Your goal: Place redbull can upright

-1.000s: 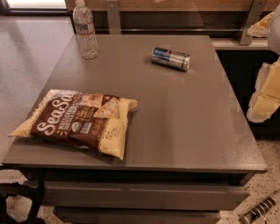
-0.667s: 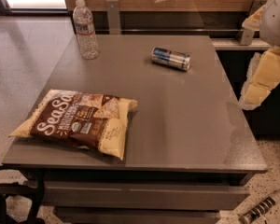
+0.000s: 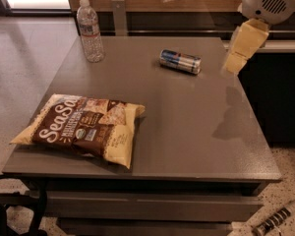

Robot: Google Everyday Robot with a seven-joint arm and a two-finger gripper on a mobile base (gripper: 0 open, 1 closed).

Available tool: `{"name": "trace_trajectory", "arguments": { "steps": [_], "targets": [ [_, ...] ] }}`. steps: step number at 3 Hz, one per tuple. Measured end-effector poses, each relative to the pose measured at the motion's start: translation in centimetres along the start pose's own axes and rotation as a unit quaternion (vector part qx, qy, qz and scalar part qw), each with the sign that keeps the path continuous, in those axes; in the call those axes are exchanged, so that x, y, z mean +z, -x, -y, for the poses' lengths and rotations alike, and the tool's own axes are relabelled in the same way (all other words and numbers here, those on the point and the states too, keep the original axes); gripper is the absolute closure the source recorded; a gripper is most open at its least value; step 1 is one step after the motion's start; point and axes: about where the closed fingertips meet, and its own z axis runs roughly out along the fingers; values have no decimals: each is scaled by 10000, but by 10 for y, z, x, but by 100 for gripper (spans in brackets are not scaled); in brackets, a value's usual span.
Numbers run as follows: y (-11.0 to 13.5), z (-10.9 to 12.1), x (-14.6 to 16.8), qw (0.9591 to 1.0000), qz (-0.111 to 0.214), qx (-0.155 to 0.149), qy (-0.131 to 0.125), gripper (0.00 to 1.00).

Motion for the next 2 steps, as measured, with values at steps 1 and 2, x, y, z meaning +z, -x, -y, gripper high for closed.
{"name": "trace_trajectory", "arguments": {
  "steps": [1, 2],
  "targets": [
    [22, 23, 16, 9996, 146, 242, 31, 0],
    [38, 38, 27, 9990, 222, 395, -60, 0]
  ]
}}
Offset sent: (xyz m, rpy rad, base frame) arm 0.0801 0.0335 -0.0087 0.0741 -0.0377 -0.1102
